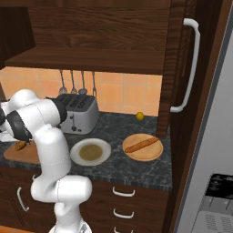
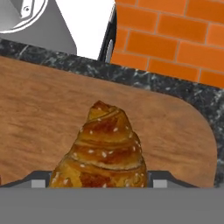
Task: From the different types of pastries on the counter, select a croissant and place it on the cutting board. Then retrieve a jar of jam from the cabinet and place it alongside the croissant on the cutting board.
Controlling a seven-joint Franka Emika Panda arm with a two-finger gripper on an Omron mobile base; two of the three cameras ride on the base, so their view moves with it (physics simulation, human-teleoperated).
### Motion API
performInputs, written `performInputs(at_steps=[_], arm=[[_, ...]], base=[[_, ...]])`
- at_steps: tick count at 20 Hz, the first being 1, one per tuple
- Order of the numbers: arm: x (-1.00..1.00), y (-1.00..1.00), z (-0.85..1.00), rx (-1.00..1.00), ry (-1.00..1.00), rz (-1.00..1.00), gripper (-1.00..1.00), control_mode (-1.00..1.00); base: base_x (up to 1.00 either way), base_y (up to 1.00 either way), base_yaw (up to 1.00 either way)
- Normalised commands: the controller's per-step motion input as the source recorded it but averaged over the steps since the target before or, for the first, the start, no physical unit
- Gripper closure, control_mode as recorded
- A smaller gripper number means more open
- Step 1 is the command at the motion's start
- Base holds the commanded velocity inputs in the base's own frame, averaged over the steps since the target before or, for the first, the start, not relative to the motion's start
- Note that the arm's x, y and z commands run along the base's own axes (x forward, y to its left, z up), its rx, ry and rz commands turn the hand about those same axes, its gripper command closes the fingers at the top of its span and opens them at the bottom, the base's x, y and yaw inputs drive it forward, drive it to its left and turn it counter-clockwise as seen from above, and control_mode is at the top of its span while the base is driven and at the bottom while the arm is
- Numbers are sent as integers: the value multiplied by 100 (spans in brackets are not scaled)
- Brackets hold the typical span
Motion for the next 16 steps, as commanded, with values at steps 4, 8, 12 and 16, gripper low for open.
performInputs(at_steps=[4,8,12,16], arm=[[0,-1,-2,7,0,0,-100,-100],[0,-8,0,16,0,2,-100,-100],[0,-16,1,14,0,8,-100,-100],[-3,-9,12,2,-1,18,-100,-100]], base=[[0,0,0],[0,0,0],[0,0,0],[0,0,0]])
